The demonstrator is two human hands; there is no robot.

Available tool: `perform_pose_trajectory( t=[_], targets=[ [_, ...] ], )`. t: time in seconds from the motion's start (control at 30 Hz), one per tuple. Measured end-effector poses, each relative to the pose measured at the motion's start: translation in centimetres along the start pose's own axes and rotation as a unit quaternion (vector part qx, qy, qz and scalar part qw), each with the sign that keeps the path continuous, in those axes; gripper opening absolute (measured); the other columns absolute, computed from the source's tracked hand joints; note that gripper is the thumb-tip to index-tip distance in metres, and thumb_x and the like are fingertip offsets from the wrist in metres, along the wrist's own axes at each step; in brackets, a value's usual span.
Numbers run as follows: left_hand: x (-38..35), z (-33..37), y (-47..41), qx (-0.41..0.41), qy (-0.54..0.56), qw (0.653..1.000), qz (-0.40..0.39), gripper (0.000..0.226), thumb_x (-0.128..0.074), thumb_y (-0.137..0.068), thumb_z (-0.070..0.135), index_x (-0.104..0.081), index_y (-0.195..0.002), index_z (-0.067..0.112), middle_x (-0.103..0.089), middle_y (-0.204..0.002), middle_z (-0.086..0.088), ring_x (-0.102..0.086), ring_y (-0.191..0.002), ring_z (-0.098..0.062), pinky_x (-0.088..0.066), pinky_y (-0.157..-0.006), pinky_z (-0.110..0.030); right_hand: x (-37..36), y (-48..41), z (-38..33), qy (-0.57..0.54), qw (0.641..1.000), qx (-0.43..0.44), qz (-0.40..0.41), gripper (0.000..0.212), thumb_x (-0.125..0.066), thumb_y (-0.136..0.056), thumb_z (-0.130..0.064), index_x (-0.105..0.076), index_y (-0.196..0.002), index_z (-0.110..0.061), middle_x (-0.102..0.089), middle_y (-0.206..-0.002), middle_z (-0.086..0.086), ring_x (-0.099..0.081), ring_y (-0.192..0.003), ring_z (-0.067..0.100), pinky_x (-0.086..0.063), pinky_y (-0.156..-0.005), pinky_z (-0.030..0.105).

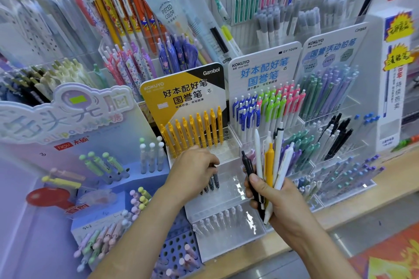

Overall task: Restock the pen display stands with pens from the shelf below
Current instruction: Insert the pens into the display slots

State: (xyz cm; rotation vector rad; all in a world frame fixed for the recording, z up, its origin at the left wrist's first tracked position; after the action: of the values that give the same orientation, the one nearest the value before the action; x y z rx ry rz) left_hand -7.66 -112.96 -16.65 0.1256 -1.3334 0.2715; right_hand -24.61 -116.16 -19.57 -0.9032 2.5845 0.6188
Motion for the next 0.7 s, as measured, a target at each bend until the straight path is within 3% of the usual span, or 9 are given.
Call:
perform_pose_trajectory(
  t=[0.1,0.17,0.23,0.37,0.53,0.7],
  targets=[
    [2.4,0.7,1.2,0.034,0.114,0.99,0.072,0.02,-0.062,-0.091,0.036,-0.071,-0.107,0.028,-0.066,-0.099,0.019,-0.05,-0.093,-0.005,-0.04,-0.08,-0.022,0.1,0.1,-0.1,0.019,1.0,0.012,0.007,0.022,-0.07,-0.078,-0.017,-0.069,-0.097,-0.005,-0.062,-0.074,0.012,-0.056,-0.065,0.02,-0.044,-0.056,0.03],
    [4.0,1.6,2.1,0.077,0.322,0.939,0.093,0.01,-0.066,-0.087,0.036,-0.073,-0.093,0.032,-0.07,-0.084,0.019,-0.06,-0.081,-0.001,-0.047,-0.072,-0.018,-0.1,0.2,-0.4,0.061,0.998,0.03,0.01,0.026,-0.072,-0.074,-0.023,-0.07,-0.094,-0.006,-0.063,-0.071,0.01,-0.057,-0.065,0.019,-0.044,-0.058,0.032],
    [4.3,3.4,2.5,0.087,0.463,0.881,0.037,0.011,-0.07,-0.079,0.037,-0.074,-0.085,0.029,-0.072,-0.078,0.011,-0.063,-0.072,-0.002,-0.05,-0.067,-0.018,-0.6,0.4,-0.6,0.098,0.994,0.044,0.001,0.023,-0.072,-0.076,-0.024,-0.07,-0.092,-0.007,-0.063,-0.068,0.007,-0.06,-0.064,0.016,-0.046,-0.058,0.03],
    [4.4,3.4,2.8,0.118,0.507,0.853,0.032,0.013,-0.079,-0.07,0.03,-0.076,-0.073,0.017,-0.072,-0.073,-0.01,-0.059,-0.061,-0.015,-0.05,-0.06,-0.032,-1.5,0.6,-0.9,0.134,0.99,0.044,-0.023,0.009,-0.066,-0.089,-0.015,-0.068,-0.096,-0.009,-0.066,-0.071,0.005,-0.063,-0.062,0.014,-0.049,-0.056,0.026],
    [5.4,0.8,3.2,0.158,0.563,0.806,0.093,0.016,-0.079,-0.063,0.019,-0.076,-0.077,0.015,-0.072,-0.071,-0.006,-0.067,-0.065,-0.016,-0.054,-0.061,-0.024,-0.5,0.2,-0.8,0.123,0.992,0.006,-0.023,0.01,-0.059,-0.094,-0.015,-0.062,-0.095,-0.006,-0.067,-0.074,0.009,-0.054,-0.056,0.02,-0.037,-0.047,0.026],
    [5.6,1.6,3.4,0.129,0.527,0.838,0.047,0.02,-0.082,-0.062,0.013,-0.075,-0.08,0.018,-0.074,-0.078,-0.004,-0.07,-0.075,-0.014,-0.055,-0.069,-0.021,0.0,0.1,0.0,0.121,0.993,0.004,-0.008,0.009,-0.06,-0.094,-0.014,-0.061,-0.096,-0.005,-0.068,-0.072,0.008,-0.057,-0.058,0.02,-0.038,-0.049,0.026]
  ],
)
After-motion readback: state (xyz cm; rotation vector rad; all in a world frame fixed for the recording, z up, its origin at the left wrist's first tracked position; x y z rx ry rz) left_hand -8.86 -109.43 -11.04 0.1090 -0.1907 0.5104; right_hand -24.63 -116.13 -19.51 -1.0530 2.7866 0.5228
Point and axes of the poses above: each hand's wrist, its own y-axis away from the middle knuckle, its own x-axis out of the back of the hand, z = x × y, the point moved 8 cm from there along -y, towards the middle knuckle
